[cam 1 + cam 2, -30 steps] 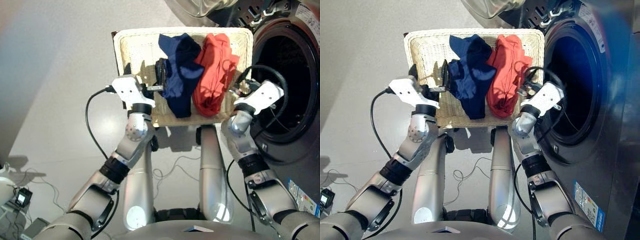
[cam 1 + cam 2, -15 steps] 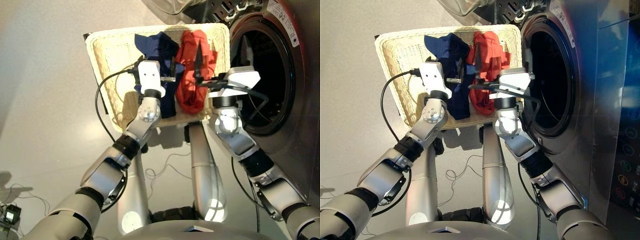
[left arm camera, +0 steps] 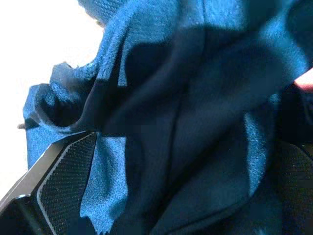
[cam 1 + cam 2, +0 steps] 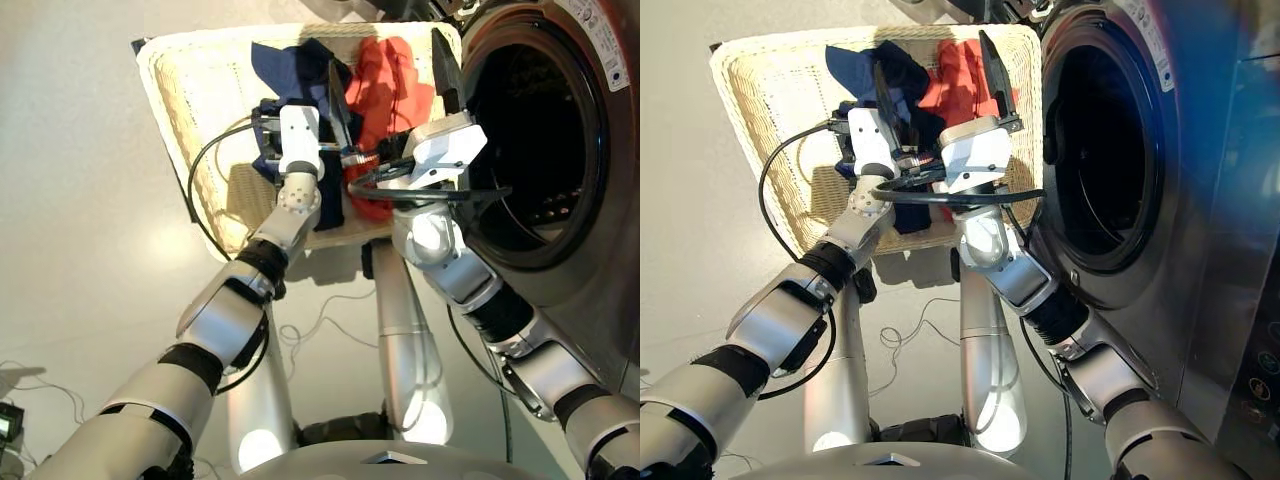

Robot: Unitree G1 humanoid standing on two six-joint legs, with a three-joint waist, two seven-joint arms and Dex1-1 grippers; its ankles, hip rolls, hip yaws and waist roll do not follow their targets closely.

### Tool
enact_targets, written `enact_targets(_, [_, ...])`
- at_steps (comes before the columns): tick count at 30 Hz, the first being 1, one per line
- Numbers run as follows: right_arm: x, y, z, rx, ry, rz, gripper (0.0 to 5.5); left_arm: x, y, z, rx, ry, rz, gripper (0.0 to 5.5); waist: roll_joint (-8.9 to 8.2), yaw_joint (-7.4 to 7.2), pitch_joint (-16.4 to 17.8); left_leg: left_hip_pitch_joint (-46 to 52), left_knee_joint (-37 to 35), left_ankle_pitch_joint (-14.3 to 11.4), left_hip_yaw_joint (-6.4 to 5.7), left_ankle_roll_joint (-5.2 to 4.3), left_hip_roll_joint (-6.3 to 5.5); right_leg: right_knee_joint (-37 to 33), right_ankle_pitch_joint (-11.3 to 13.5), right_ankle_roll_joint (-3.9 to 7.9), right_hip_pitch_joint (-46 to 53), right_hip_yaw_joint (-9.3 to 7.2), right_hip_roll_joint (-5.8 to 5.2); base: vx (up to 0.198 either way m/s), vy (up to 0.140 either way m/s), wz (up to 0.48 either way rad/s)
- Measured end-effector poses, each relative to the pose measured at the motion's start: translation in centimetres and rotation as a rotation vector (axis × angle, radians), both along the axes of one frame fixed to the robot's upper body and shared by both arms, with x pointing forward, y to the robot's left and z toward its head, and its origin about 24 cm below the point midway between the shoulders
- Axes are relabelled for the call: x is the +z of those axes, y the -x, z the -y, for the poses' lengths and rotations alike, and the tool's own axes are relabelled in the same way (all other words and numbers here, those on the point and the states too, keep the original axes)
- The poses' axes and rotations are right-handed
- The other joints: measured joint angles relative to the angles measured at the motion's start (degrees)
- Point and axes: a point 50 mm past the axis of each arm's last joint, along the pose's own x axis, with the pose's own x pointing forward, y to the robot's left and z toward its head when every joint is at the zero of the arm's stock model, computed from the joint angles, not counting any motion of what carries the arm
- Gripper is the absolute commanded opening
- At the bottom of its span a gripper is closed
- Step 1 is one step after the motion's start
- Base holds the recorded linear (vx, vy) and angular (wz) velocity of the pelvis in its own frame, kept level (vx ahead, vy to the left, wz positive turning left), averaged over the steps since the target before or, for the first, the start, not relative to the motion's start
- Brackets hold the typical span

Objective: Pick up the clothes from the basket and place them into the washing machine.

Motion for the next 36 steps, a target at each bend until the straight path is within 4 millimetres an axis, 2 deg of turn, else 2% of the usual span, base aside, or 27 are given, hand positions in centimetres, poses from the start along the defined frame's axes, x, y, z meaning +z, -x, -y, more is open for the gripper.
enact_targets(4, [-0.1,0.0,0.0,0.011,0.001,-0.012,5.5,0.1,0.0,0.1,0.009,0.026,-0.008,5.5,-0.08,0.0,-0.05,-0.02,0.02,-0.13,0.03,0.06,0.09,-0.08,-0.26,0.39,-0.05,0.03,0.05,0.0,0.0,0.0])
enact_targets(20, [0.2,0.2,0.1,0.014,0.001,-0.011,5.5,0.7,-0.1,0.6,0.01,0.081,-0.001,5.5,-0.16,0.41,-0.11,-0.93,0.12,-0.24,0.09,-0.07,0.21,-0.02,-0.28,0.37,-1.04,0.06,0.2,0.0,0.0,0.0])
enact_targets(21, [0.2,0.2,0.1,0.014,0.001,-0.011,5.5,0.7,-0.1,0.6,0.011,0.08,-0.003,2.52,-0.16,0.42,-0.11,-0.95,0.15,-0.24,0.08,-0.06,0.21,-0.01,-0.28,0.37,-1.04,0.06,0.2,0.0,0.0,0.0])
enact_targets(22, [0.2,0.2,0.1,0.014,0.001,-0.011,5.5,0.7,-0.1,0.6,0.011,0.08,-0.004,1.08,-0.16,0.42,-0.11,-0.96,0.18,-0.24,0.08,-0.06,0.21,-0.01,-0.28,0.38,-1.04,0.06,0.2,0.0,0.0,0.0])
enact_targets(23, [0.2,0.2,0.1,0.013,0.001,-0.012,5.5,0.8,-0.2,0.5,0.011,0.085,-0.003,0.0,-0.16,0.47,-0.11,-0.96,0.18,-0.25,0.08,-0.07,0.21,-0.01,-0.28,0.38,-1.04,0.06,0.2,0.0,0.0,0.0])
enact_targets(33, [0.4,0.1,0.5,0.003,-0.011,-0.011,5.5,0.6,-0.1,1.4,-0.053,0.101,-0.025,0.0,-0.21,0.34,-0.13,-0.73,-0.05,-0.1,0.08,-0.13,0.13,-0.1,-0.12,0.17,-0.84,0.03,0.1,0.0,0.0,0.0])
enact_targets(36, [0.1,0.0,0.6,-0.003,-0.016,-0.027,5.5,-0.1,-0.1,1.3,-0.054,0.097,-0.054,0.0,-0.24,0.18,-0.12,1.93,-2.14,0.42,0.59,-0.08,-0.23,-0.97,0.22,-0.07,1.19,0.23,-0.18,0.017,0.015,-0.001])
